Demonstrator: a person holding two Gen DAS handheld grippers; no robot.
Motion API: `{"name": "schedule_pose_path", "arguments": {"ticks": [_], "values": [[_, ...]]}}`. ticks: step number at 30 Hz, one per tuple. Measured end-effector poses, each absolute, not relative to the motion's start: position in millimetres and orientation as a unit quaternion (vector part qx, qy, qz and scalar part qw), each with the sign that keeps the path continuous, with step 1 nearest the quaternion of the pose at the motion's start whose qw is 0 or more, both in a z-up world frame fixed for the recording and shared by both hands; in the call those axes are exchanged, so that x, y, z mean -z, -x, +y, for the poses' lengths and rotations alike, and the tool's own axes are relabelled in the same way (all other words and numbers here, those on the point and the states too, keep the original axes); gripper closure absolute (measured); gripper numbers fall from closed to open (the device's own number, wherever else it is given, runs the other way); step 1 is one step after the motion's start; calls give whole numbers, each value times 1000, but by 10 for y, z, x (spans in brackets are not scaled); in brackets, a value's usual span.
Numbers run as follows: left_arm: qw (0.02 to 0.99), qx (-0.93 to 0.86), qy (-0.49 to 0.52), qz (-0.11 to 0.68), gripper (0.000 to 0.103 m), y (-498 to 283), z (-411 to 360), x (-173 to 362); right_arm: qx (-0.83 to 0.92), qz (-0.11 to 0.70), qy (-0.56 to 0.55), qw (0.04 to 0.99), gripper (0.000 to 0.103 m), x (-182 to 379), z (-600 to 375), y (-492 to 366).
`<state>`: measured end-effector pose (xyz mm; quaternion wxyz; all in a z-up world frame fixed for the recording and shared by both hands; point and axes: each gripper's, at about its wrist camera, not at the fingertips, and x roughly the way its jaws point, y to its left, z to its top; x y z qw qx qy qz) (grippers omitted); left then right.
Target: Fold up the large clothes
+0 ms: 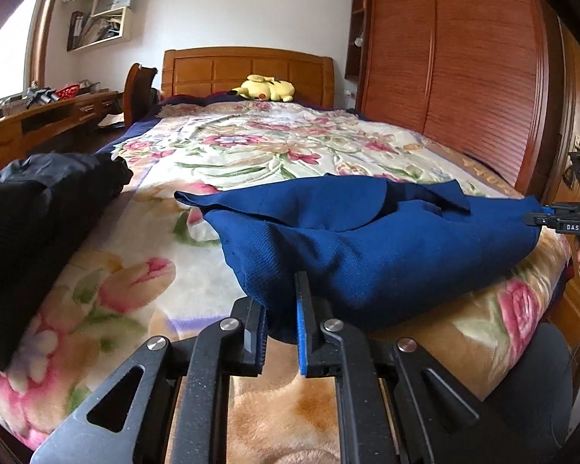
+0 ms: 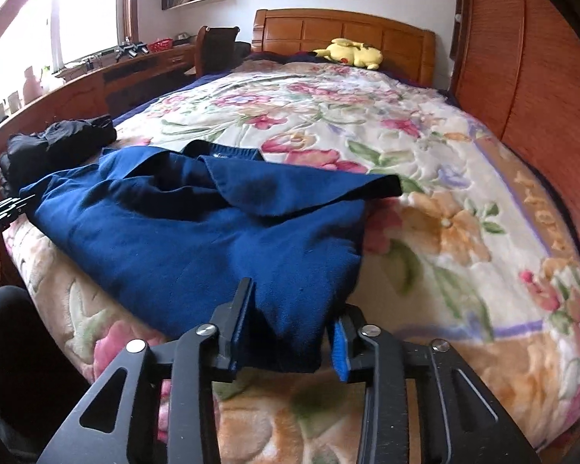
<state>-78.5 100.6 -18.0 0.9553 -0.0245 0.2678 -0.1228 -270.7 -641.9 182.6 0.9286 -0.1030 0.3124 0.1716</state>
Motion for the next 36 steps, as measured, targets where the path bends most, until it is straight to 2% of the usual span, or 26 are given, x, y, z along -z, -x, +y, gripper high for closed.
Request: {"name": "schedule_pose_path", "arguments": {"ticks": [2,6,11,20,31,33,34,35,36], "values": [[958,121,35,258,92,811,1022,214,-160,311,113,930,57,-1890,-6399,2748],[962,114,25,246,92,838,989,225,-117,295,121,941,56,-2090,-6402,2751],[966,104,15,236,91,854,950,236,-152,271,122,943,56,-2260,-6179,2732],[970,90,9,226,91,881,921,254,-260,288,164,907,56,-2194,-5108,2292],[970,91,1,227,91,903,882,252,-293,346,262,852,56,-1946,-4351,1328],[970,93,2,227,91,897,887,252,-294,354,284,841,62,-1871,-4264,1162],[969,94,2,227,91,895,890,252,-286,347,303,840,86,-1875,-4223,1144],[969,95,2,227,91,893,895,251,-262,324,331,847,101,-1894,-4189,1131],[969,96,2,227,91,887,899,251,-261,319,329,850,101,-1948,-4157,1047]]}}
